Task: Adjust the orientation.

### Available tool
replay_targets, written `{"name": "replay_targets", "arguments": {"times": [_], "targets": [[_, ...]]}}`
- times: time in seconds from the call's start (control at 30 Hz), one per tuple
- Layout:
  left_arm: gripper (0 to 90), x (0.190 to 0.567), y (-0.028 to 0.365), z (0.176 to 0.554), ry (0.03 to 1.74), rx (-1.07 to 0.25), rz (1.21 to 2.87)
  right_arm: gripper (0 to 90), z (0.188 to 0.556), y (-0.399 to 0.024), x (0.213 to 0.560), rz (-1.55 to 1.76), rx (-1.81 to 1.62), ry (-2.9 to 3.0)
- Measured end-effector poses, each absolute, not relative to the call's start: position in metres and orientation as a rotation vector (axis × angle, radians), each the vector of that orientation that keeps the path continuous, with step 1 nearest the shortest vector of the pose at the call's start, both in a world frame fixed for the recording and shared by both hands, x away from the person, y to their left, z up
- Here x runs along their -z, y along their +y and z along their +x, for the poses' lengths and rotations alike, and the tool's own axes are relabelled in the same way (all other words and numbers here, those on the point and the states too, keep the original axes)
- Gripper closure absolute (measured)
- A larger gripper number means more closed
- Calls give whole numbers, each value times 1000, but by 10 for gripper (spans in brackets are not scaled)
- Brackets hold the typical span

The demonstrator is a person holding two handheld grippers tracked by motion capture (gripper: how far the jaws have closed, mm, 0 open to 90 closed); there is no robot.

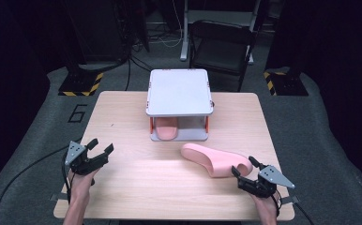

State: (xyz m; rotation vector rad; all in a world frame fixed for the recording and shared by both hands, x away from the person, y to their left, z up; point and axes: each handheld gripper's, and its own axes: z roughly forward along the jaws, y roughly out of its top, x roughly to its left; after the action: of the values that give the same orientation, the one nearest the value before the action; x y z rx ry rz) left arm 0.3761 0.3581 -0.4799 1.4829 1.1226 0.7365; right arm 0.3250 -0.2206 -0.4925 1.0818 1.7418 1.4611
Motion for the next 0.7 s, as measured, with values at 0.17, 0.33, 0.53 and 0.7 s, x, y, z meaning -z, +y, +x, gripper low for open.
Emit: {"name": "replay_targets", "arguments": {"times": [0.17, 0.33, 0.53, 0.7], "targets": [[251, 481, 360, 376, 1136, -735, 1481, 211, 340, -228, 493, 1156, -1429, 1705], [251, 482, 361, 376, 1138, -737, 1480, 233, 356, -236, 500, 1199, -1385, 1690], [251, 482, 360, 377, 1137, -740, 1478, 232, 358, -238, 500, 1219, -1361, 1665], [251, 483, 358, 377, 1132, -742, 1486, 200, 362, -224, 498, 1230, -1302, 1656]]}}
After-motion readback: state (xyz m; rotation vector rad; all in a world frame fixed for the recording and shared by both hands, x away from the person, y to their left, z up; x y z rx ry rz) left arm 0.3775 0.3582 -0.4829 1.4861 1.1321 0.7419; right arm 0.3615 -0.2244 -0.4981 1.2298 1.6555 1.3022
